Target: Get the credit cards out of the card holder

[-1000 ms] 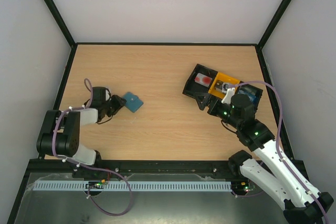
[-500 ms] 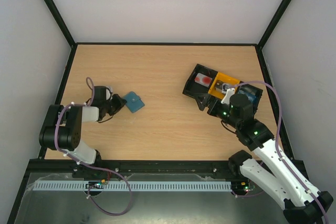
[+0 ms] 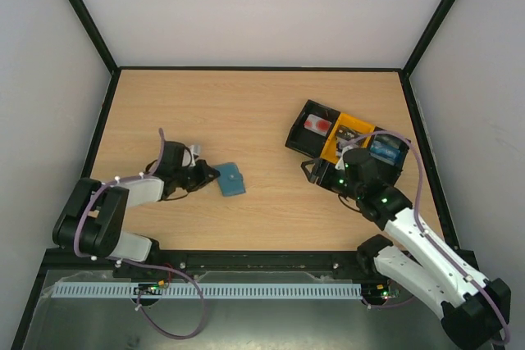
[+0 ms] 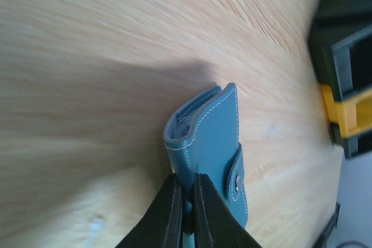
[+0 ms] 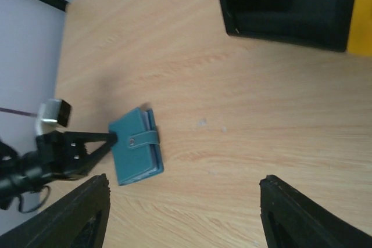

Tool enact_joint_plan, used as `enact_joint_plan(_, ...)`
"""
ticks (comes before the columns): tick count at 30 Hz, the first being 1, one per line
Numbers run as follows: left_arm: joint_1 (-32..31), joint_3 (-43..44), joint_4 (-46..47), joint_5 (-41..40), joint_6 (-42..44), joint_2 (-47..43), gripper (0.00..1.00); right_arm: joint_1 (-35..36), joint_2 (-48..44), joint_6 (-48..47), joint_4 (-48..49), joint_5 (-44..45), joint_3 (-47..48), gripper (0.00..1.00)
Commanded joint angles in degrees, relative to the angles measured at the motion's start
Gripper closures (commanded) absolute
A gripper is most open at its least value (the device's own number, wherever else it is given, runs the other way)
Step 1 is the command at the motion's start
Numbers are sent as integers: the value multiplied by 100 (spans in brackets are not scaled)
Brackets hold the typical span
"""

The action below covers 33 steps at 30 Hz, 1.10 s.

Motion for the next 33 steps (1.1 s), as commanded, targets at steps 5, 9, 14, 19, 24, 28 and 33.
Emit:
enact_joint_plan(5, -1205, -294, 272, -49, -820, -470, 97, 332, 896, 168, 508, -145, -301, 45)
enact_joint_plan(9, -1642, -535, 573, -101, -1193, -689, 98, 835, 1384, 320, 872, 123, -348, 53)
enact_joint_plan(14, -1929, -614, 738, -127, -1373, -809, 98, 1558, 2109, 583, 1413, 381, -316, 65)
enact_joint_plan(19, -2086, -628, 856, -96, -1470, -801, 97, 2277, 2967, 644, 1532, 640, 84, 69)
enact_joint_plan(24, -2208, -677, 907, -127, -1502, -818, 97, 2767, 3568, 719, 1769, 707, 409, 70)
enact_joint_plan(28, -2249, -715, 944, -138, -1520, -813, 97, 2940, 3952, 775, 1986, 680, 542, 70)
enact_joint_plan(33, -2269, -734, 945, -155, -1523, -817, 98, 3031, 4367, 687, 1874, 748, 783, 70)
